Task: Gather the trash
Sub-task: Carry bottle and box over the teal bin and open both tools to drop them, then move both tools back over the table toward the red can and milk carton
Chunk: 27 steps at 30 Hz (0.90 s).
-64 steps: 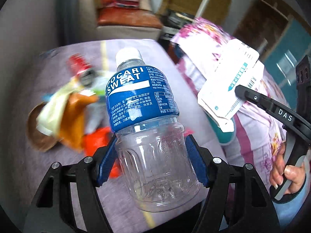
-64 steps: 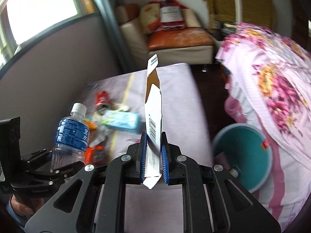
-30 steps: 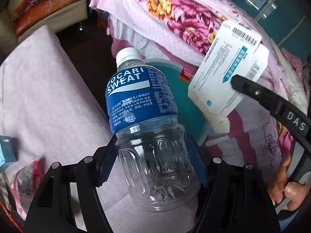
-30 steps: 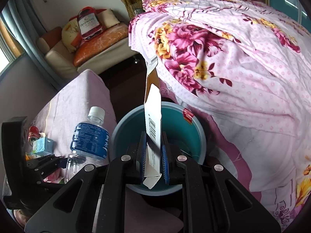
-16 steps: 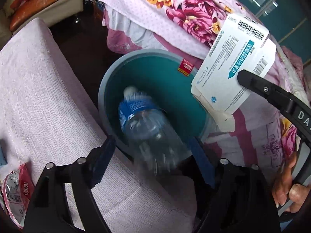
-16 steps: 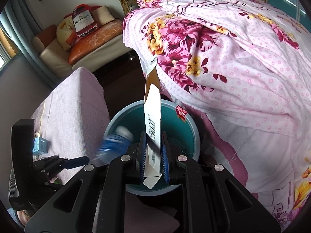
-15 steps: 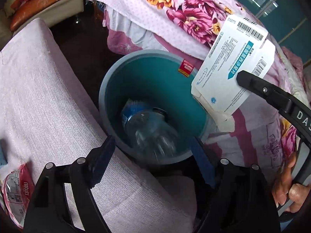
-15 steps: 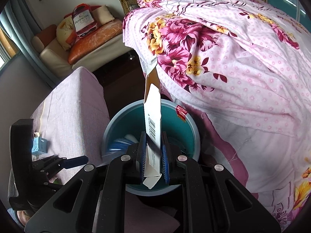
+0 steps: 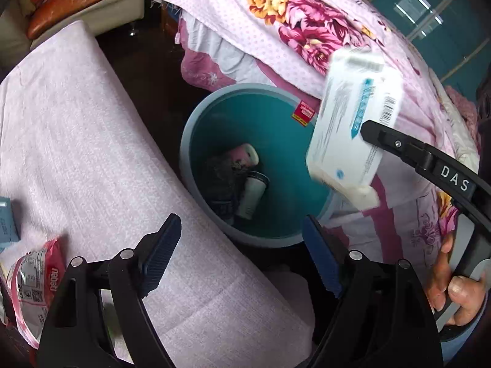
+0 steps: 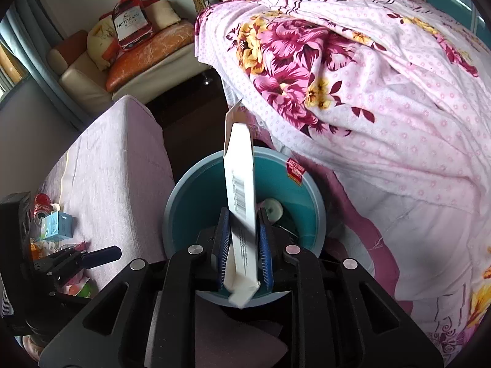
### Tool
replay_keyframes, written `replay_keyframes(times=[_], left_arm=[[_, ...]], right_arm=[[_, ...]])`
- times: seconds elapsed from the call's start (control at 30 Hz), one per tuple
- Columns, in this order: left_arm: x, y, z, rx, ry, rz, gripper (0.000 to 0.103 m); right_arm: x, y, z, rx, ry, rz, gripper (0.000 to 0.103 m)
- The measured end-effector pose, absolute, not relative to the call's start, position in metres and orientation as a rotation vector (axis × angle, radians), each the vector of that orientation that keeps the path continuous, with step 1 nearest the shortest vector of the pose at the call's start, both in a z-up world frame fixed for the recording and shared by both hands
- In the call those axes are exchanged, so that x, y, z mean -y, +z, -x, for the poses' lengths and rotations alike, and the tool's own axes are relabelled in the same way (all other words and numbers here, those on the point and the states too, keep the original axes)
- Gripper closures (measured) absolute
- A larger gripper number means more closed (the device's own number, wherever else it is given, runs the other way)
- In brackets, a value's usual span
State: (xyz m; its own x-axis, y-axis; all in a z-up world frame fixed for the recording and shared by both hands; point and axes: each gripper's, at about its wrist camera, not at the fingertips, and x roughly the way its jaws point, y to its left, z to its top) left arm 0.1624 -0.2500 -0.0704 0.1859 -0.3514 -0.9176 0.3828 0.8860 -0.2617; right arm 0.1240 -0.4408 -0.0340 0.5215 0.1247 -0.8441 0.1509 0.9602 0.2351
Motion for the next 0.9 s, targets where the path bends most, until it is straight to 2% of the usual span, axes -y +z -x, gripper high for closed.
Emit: replay_keyframes(times=[0.03,0.07,0.13,0.2,0.23,0.27,0.9], left_arm=[[0.248,-0.070,-0.162,-1.283,-0.515,-0.024,0.017],[0.247,-0.069,-0.162,-1.280,-0.512,-0.021,0.014],[0.243,-0.065,-0.160,-1.268,-0.511,-0.016,0.013],[0.240,-0.061,-0.158,-1.261,-0.515,-0.011,0.013],[0.238,-0.059,-0.156,-1.257,-0.515,-0.009,0.012],[0.237,-0.057,-0.155,-1.254,-0.515,-0.008,0.012],[0.164,-0.020,-0.130,-1.171,-0.440,0.063,0.011]], right_arm=[[0.440,-0.034,-0.124,-1.029,-0.015,-0.299,0.075],[0.440,-0.034,-0.124,-1.030,-0.017,-0.303,0.059],[0.438,-0.032,-0.122,-1.020,-0.027,-0.298,0.047],[0.436,-0.029,-0.121,-1.018,-0.027,-0.298,0.041],[0.436,-0.028,-0.121,-1.024,-0.025,-0.311,0.032],[0.436,-0.027,-0.121,-1.026,-0.024,-0.319,0.029],[0.374,0.015,-0.109,-1.004,0.043,-0.199,0.026]])
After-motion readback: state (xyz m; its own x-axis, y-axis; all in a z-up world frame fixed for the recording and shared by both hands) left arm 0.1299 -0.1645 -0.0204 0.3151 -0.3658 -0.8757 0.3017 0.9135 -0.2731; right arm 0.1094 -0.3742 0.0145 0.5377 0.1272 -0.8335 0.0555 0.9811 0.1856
